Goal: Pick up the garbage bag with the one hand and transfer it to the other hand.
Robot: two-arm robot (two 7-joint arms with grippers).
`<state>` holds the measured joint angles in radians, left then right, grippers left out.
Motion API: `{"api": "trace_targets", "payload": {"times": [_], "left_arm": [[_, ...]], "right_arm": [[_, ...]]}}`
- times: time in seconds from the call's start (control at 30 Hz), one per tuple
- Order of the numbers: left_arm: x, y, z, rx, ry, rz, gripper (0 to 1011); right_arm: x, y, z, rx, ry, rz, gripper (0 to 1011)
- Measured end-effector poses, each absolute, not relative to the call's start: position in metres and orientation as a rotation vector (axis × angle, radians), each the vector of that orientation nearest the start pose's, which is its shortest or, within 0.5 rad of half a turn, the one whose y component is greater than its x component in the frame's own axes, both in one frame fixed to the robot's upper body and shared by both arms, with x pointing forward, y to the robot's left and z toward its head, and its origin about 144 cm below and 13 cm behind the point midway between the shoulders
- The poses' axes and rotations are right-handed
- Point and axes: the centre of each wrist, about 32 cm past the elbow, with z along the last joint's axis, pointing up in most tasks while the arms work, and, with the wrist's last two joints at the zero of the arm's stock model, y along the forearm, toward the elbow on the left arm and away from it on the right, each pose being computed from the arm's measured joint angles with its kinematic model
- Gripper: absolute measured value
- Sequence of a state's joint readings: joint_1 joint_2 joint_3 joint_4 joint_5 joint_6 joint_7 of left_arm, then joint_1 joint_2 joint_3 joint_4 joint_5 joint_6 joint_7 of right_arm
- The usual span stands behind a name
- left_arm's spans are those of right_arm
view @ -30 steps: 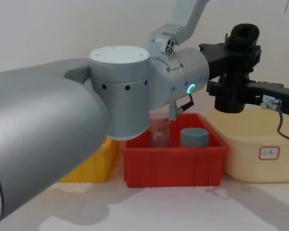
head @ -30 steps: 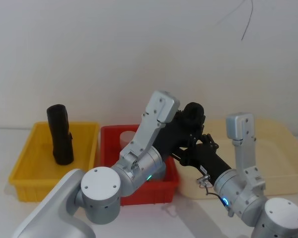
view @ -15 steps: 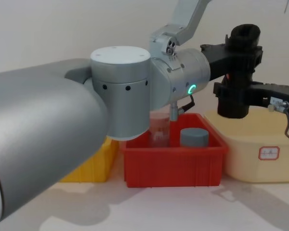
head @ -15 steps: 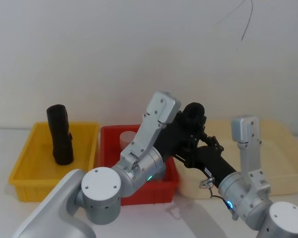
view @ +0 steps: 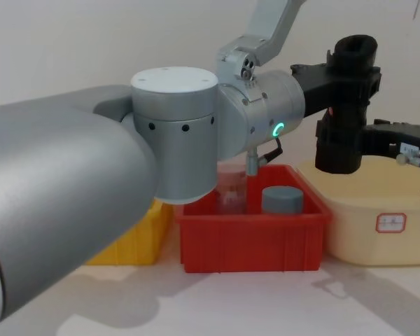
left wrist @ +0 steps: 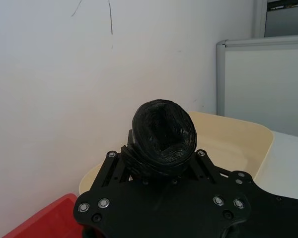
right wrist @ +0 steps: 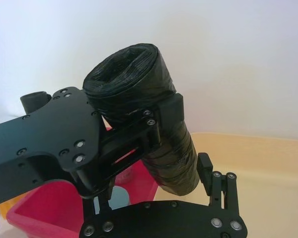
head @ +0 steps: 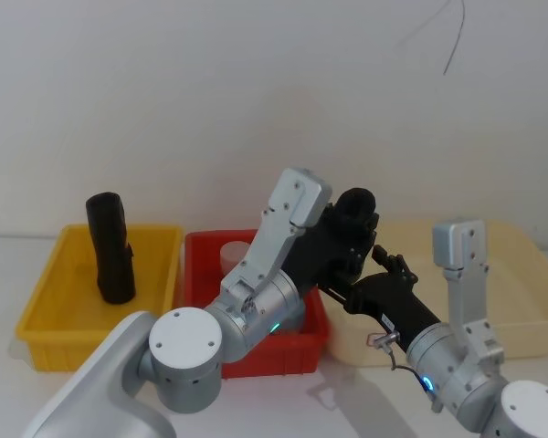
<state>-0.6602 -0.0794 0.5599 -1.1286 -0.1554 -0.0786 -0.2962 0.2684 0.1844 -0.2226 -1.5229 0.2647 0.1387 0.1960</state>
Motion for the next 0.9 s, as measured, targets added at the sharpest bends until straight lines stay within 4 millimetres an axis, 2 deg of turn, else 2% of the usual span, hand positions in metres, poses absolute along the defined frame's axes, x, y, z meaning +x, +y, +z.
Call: {"api": "trace_targets", "payload": {"times": [0.9], "left_arm": [[0.5843,0.0361,1.2669,-0.128,-0.193,0.729,370]], "right_arm": [[0.5166,-0.2092,1.2118,0.075,-0.011,-1.149,1001]]}}
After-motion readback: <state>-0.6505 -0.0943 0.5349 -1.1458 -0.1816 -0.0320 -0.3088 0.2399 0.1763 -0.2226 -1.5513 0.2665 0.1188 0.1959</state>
